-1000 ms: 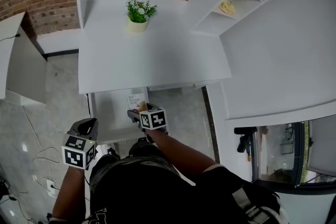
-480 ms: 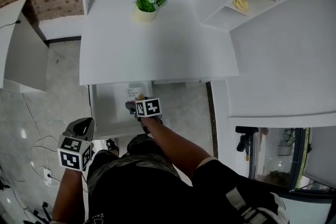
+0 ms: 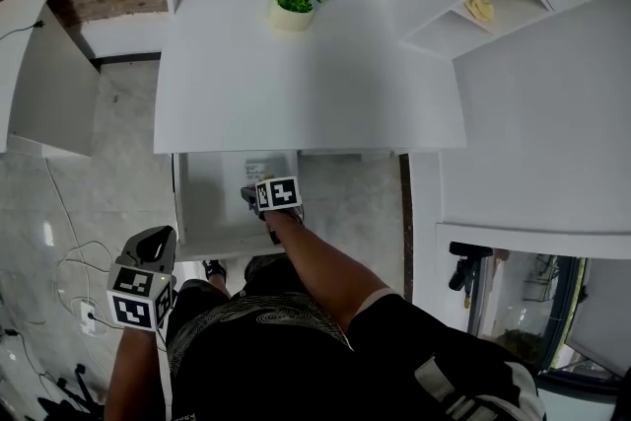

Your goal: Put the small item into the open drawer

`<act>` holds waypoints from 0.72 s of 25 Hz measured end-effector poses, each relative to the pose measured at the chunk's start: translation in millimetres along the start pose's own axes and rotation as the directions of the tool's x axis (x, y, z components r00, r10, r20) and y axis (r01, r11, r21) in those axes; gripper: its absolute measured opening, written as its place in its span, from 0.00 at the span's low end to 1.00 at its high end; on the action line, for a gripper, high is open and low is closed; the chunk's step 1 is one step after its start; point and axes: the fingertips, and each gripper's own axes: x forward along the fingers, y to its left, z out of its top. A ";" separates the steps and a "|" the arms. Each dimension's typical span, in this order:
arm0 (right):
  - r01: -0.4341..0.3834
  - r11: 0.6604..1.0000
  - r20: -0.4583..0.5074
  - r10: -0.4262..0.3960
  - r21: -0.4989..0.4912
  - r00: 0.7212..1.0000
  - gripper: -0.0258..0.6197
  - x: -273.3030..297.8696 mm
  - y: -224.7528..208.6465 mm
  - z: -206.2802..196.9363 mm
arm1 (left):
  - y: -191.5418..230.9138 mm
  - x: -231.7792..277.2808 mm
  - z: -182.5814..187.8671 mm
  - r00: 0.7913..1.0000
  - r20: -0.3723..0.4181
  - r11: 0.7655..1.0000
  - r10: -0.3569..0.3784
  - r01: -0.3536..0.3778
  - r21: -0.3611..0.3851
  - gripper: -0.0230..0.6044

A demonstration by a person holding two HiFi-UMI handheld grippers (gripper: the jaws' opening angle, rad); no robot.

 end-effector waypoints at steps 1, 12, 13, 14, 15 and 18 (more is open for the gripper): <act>0.004 1.000 -0.009 -0.004 0.000 1.000 0.72 4.6 -1.9 -1.2 | 1.6 1.4 -1.3 1.000 -0.001 1.000 0.005 -0.005 -0.011 0.07; -0.003 1.000 -0.074 0.002 -0.015 0.997 0.72 42.7 -0.1 -10.3 | 8.4 17.2 -8.1 0.999 -0.030 0.998 0.024 -0.026 -0.054 0.07; -0.006 1.000 -0.082 0.005 -0.010 0.997 0.72 45.5 -0.2 -11.5 | 8.7 18.3 -8.6 0.999 -0.032 0.998 0.025 -0.027 -0.057 0.07; -0.009 1.000 -0.091 0.009 -0.004 0.996 0.72 48.2 -0.5 -13.3 | 8.8 19.2 -8.9 0.999 -0.034 0.998 0.026 -0.028 -0.059 0.07; -0.010 1.000 -0.100 0.010 0.002 0.995 0.72 50.6 -1.1 -15.0 | 8.9 20.0 -9.1 0.999 -0.036 0.998 0.027 -0.029 -0.062 0.07; -0.003 1.000 -0.125 0.003 0.001 0.992 0.72 56.9 -3.7 -19.8 | 10.5 22.3 -10.4 0.998 -0.043 0.997 0.036 -0.039 -0.070 0.07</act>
